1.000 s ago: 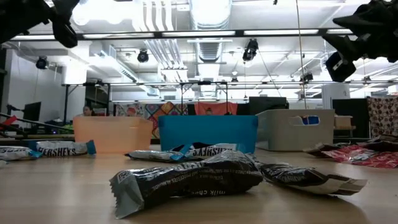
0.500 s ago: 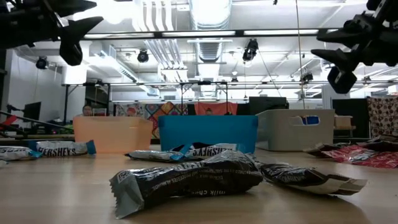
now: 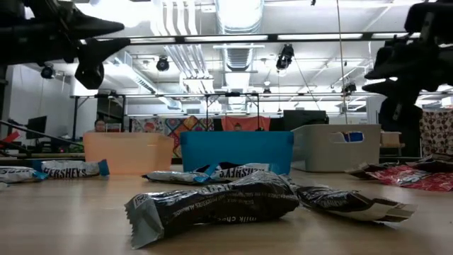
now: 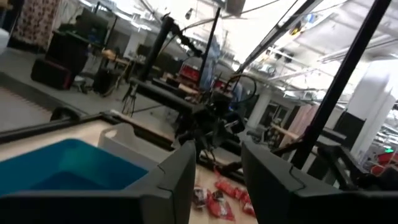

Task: Sort candy
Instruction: Put the brown chocolate bar into the blue bin

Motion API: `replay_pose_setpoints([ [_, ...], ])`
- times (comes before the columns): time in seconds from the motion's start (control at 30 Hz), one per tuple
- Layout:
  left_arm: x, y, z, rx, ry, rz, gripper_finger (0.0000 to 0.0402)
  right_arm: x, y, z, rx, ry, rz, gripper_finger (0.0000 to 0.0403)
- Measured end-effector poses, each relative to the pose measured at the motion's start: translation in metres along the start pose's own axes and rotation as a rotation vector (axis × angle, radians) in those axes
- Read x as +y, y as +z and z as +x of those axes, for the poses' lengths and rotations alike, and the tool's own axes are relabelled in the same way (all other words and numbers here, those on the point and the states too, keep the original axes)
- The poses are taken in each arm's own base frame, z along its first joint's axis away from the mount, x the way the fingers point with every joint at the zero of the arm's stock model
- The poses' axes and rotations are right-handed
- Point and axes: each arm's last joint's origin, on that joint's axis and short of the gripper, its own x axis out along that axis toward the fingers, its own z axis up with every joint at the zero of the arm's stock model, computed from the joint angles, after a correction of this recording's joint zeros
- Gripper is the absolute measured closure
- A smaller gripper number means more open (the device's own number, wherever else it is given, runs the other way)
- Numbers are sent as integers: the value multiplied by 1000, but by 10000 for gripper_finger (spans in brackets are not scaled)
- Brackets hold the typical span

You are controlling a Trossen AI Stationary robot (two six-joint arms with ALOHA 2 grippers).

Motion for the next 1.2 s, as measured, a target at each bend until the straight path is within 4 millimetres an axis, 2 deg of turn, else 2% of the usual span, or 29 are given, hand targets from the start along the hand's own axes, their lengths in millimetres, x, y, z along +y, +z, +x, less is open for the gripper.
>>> replay_pose_setpoints([
  [0.07, 0, -3, 2, 12, 5, 6, 287, 8, 8, 4, -9, -33, -26, 334],
  [0.23, -1, -3, 6, -11, -3, 22, 287, 42, 38, 17, -4, -64, -229, 333],
  [0.3, -1, -3, 7, -17, -5, 24, 287, 53, 48, 21, 48, -117, -269, 333],
  [0.47, -1, -3, 7, -12, -3, 26, 287, 64, 58, 27, 271, -378, -278, 333],
  [0.57, -1, -3, 7, -14, -3, 26, 287, 67, 54, 30, 449, -474, -320, 333],
  [0.67, -1, -3, 7, -17, -3, 37, 287, 71, 45, 31, 652, -468, -446, 333],
  [0.77, -1, -3, 7, -17, -3, 40, 287, 72, 34, 33, 762, -466, -530, 333],
  [0.97, -1, -3, 7, -18, -2, 55, 287, 75, 23, 39, 787, -485, -609, 327],
  [1.2, -1, -3, 7, -19, -2, 55, 287, 76, 17, 51, 761, -488, -613, 275],
])
